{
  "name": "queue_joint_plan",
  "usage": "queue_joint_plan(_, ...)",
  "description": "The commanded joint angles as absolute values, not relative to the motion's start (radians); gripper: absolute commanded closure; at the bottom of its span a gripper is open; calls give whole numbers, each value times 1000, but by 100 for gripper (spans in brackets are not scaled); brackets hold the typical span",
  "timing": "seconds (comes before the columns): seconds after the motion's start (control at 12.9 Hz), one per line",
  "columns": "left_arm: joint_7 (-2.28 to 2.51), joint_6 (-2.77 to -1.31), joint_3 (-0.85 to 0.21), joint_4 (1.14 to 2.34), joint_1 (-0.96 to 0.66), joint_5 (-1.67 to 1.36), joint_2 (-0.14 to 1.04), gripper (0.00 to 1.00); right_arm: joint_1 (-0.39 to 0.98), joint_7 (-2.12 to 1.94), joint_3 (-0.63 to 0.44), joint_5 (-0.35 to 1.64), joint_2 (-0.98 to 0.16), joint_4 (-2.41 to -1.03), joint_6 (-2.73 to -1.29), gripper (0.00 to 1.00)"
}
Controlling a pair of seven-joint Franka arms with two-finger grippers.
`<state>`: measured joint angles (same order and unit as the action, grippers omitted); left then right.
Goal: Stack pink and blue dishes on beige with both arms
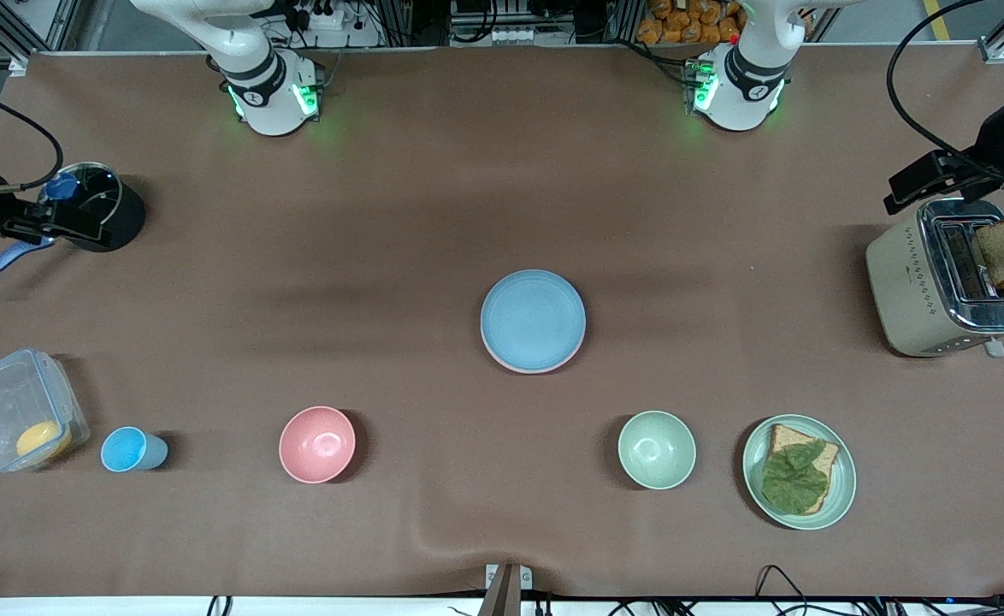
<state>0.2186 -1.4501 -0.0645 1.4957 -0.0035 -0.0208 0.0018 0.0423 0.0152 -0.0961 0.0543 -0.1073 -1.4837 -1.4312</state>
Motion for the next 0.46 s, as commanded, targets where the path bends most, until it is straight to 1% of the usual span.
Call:
queue_joint_plan(0.0,221,-1445,-71,1503,-6,-5,-8,0,34,34,-81,34,-86,-1503,-1437,0)
queue_joint_plan(0.39,221,-1445,-71,1502,-8,-3,-6,0,34,34,-83,34,-86,-1503,-1437,0)
